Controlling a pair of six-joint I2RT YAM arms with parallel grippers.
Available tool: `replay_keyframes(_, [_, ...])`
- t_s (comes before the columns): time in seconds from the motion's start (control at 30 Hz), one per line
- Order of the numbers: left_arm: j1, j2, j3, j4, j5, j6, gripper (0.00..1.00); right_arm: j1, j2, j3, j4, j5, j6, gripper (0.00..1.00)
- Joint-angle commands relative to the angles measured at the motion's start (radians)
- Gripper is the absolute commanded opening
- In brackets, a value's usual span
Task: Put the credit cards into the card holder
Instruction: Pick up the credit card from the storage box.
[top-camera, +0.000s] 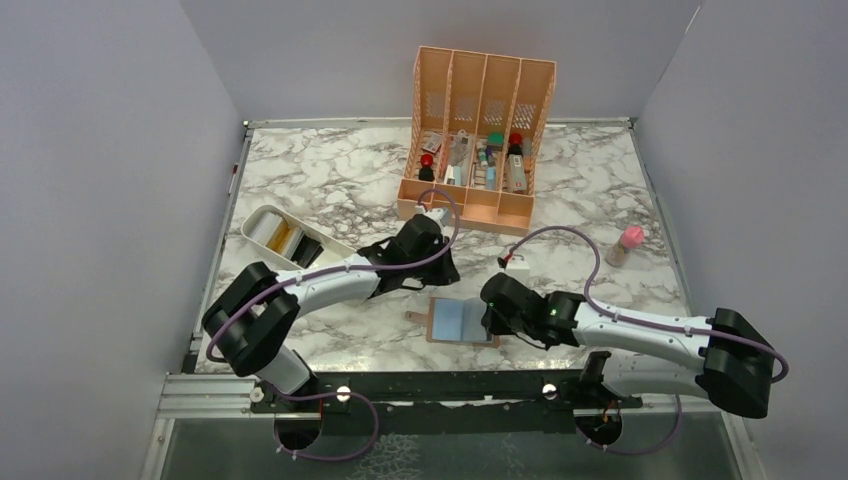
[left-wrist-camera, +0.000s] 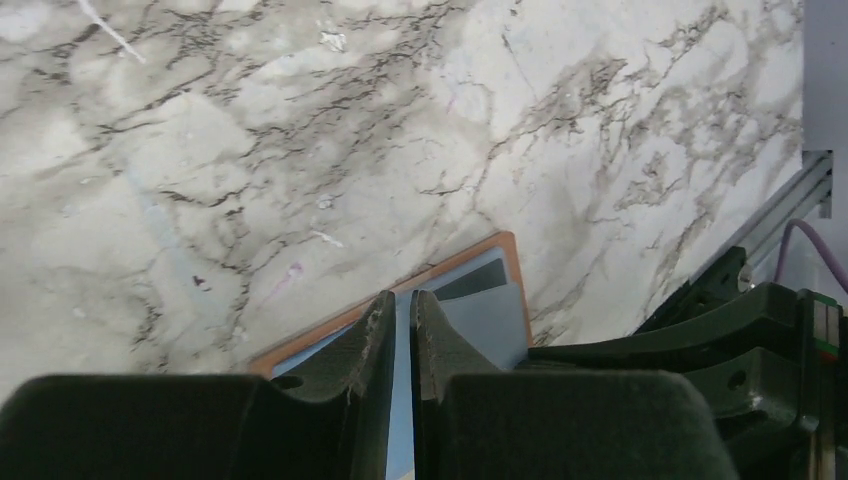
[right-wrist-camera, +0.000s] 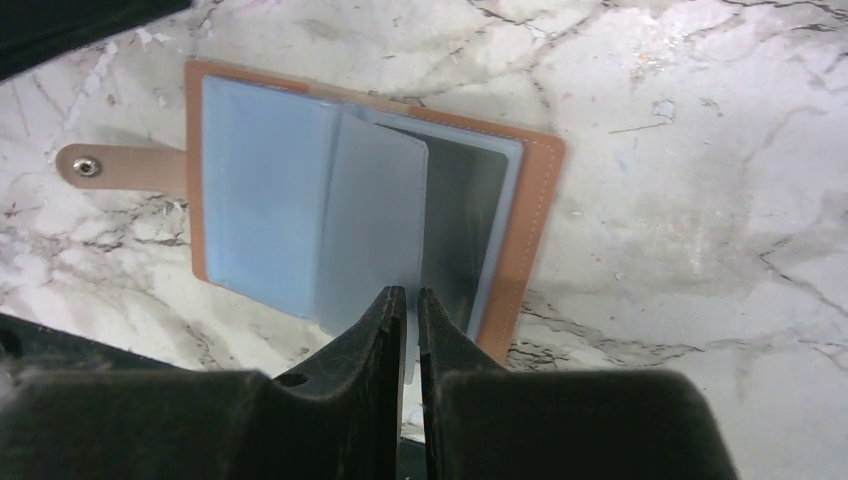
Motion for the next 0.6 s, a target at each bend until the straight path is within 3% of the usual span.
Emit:
replay_keyframes(0.0, [0.049, -0.066, 0.078, -0.156, -0.099, 0.094, 0.15, -0.002, 0.005, -0.021, -0.045, 0.078, 0.045, 0.15])
replay_keyframes(0.17, [0.156, -0.145, 0.17, -0.342, -0.232, 0.24, 0.18, -0.002, 0.005, -0.042, -0.021, 0.074, 0.032, 0.15])
replay_keyframes(0.3, [0.265, -0.214, 0.22, -0.464, -0.418, 0.411, 0.23, -0.002, 0.023, -0.047, -0.013, 0.068, 0.031, 0.15])
replay_keyframes(0.47, [0.434, -0.274, 0.185, -0.478, -0.533, 0.628, 0.25, -0.002, 0.029, -0.064, -0.01, 0.062, 0.027, 0.15])
replay_keyframes(0.57, [0.498, -0.283, 0.136, -0.418, -0.501, 0.799, 0.25, -0.002, 0.019, -0.075, 0.009, 0.045, 0.013, 0.15])
